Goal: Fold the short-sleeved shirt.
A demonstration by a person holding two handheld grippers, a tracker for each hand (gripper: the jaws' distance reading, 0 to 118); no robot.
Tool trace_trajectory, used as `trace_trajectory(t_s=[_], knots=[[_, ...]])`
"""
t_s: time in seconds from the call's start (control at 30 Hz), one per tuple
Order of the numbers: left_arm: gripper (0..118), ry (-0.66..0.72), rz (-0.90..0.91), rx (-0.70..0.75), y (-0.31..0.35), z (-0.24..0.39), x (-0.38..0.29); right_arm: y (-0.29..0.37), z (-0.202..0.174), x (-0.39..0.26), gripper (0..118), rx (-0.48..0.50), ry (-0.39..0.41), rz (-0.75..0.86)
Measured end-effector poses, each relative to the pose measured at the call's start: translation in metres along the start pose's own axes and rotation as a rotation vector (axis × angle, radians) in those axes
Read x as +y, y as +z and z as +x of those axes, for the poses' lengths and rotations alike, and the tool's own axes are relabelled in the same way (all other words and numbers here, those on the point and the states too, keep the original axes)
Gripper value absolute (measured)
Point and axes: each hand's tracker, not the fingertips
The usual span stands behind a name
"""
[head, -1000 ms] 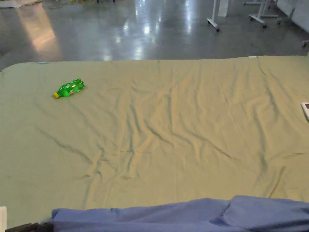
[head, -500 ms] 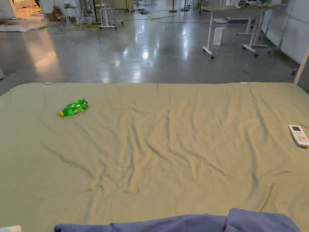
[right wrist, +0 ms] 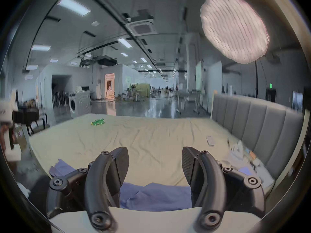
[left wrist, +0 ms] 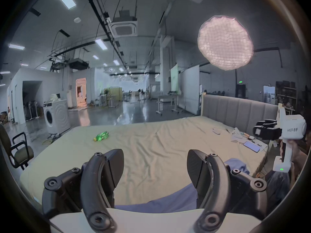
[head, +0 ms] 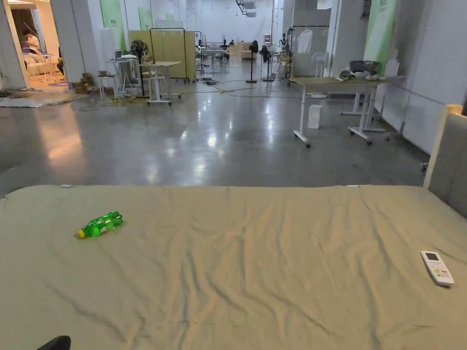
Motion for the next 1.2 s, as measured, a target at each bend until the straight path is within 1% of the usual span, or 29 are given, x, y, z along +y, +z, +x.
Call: trace_trajectory(t_s=[0.03, 0.07, 0.1, 0.13, 0.17, 0.2, 0.23, 0.27, 0.3, 0.33, 0.47, 0.53, 0.63, 0.73, 0.77, 0.83, 0.9, 1.0, 1.03, 1.07, 1.13, 1.17, 1.2], knots=[[71, -0.021, 0.013, 0.007, -0.002, 0.008, -0.001, -0.003, -0.008, 0.000, 69, -0.010, 0.054, 0.015], [59, -0.053, 0.023, 0.027, -0.003, 0.016, -0.001, -0.003, -0.015, 0.002, 63, -0.012, 0.099, 0.035], [46, -0.074, 0.020, 0.045, -0.005, 0.022, -0.001, -0.002, -0.022, 0.004, 54, -0.010, 0.132, 0.071], [29, -0.085, 0.004, 0.059, -0.008, 0.026, -0.002, -0.001, -0.024, 0.001, 41, 0.009, 0.085, 0.037], [10, -0.085, -0.030, 0.062, -0.011, 0.029, -0.001, -0.001, -0.026, 0.000, 21, 0.023, 0.081, 0.044], [9, -0.082, -0.063, 0.047, -0.012, 0.030, -0.002, -0.001, -0.028, -0.002, 11, 0.041, 0.059, 0.038], [4, -0.072, -0.068, 0.026, -0.012, 0.031, -0.004, 0.000, -0.029, -0.003, 5, 0.050, 0.046, 0.033], [3, -0.076, -0.052, 0.024, -0.010, 0.032, -0.005, 0.000, -0.030, -0.005, 0, 0.050, 0.037, 0.025], [3, -0.077, -0.069, 0.012, -0.010, 0.033, -0.004, 0.000, -0.031, -0.006, 0, 0.046, 0.033, 0.017], [0, -0.081, -0.075, 0.010, -0.009, 0.034, -0.005, -0.001, -0.031, -0.007, 0, 0.042, 0.036, 0.007], [0, -0.069, -0.072, 0.036, -0.005, 0.033, -0.010, 0.002, -0.031, -0.008, 0, 0.041, 0.020, -0.009], [0, -0.021, -0.084, 0.025, -0.005, 0.028, -0.008, 0.002, -0.031, -0.008, 0, 0.039, 0.030, -0.009], [0, 0.003, -0.081, 0.021, -0.004, 0.023, -0.008, 0.002, -0.032, -0.007, 0, 0.036, 0.040, -0.008], [0, -0.015, -0.094, 0.045, -0.002, 0.020, -0.008, 0.001, -0.032, -0.008, 0, 0.044, 0.020, -0.024], [0, -0.006, -0.106, 0.077, -0.001, 0.016, -0.008, 0.001, -0.031, -0.009, 0, 0.045, 0.017, -0.026], [0, 0.043, -0.120, 0.088, 0.003, 0.005, -0.008, 0.003, -0.031, -0.011, 0, 0.051, 0.010, -0.037], [0, 0.083, -0.148, 0.130, 0.005, -0.011, -0.012, 0.003, -0.030, -0.016, 0, 0.054, 0.001, -0.055], [0, 0.103, -0.184, 0.171, 0.007, -0.041, -0.025, 0.001, -0.028, -0.024, 0, 0.070, -0.045, -0.110], [0, 0.123, -0.223, 0.183, 0.005, -0.053, -0.032, 0.000, -0.027, -0.030, 0, 0.079, -0.093, -0.160], [0, 0.155, -0.254, 0.196, 0.004, -0.065, -0.040, 0.001, -0.026, -0.030, 0, 0.073, -0.072, -0.133], [0, 0.243, -0.326, 0.178, -0.003, -0.091, -0.055, 0.002, -0.026, -0.035, 0, 0.077, -0.098, -0.162], [0, 0.323, -0.390, 0.159, -0.010, -0.105, -0.065, 0.001, -0.026, -0.037, 0, 0.079, -0.105, -0.175], [8, 0.390, -0.427, 0.136, -0.017, -0.115, -0.073, 0.001, -0.025, -0.039, 0, 0.077, -0.111, -0.188]])
